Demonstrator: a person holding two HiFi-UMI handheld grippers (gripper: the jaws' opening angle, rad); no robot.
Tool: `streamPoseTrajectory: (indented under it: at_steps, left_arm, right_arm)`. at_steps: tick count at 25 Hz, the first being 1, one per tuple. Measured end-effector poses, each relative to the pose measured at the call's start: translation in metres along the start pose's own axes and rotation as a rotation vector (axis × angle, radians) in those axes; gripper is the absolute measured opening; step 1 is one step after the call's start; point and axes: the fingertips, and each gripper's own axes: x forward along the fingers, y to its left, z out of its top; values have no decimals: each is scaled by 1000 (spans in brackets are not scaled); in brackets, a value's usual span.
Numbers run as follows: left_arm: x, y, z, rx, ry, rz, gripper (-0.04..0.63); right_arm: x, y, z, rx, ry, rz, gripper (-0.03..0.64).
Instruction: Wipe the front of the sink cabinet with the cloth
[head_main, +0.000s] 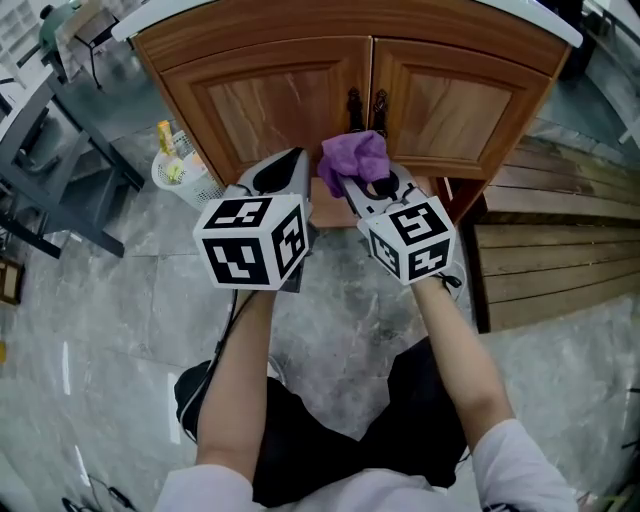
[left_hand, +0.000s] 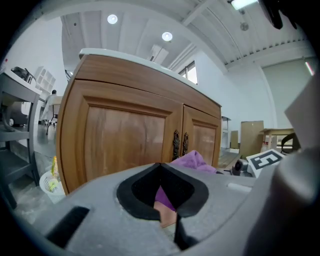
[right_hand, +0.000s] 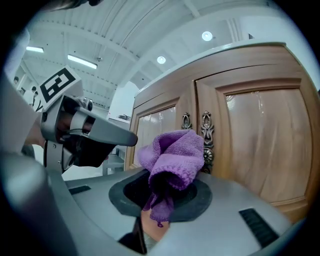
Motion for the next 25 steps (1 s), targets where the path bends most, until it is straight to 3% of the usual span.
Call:
streamPoseTrajectory:
  at_steps: [6,25]
  left_arm:
    - [25,-32,-2,39,3,-71,6]
    - [84,-122,-21,19,21,-284,6]
  right_arm:
    - [-28,-38,-8,6,13,-81,72]
    - [-134,-176,-31,-21,89,-433,72]
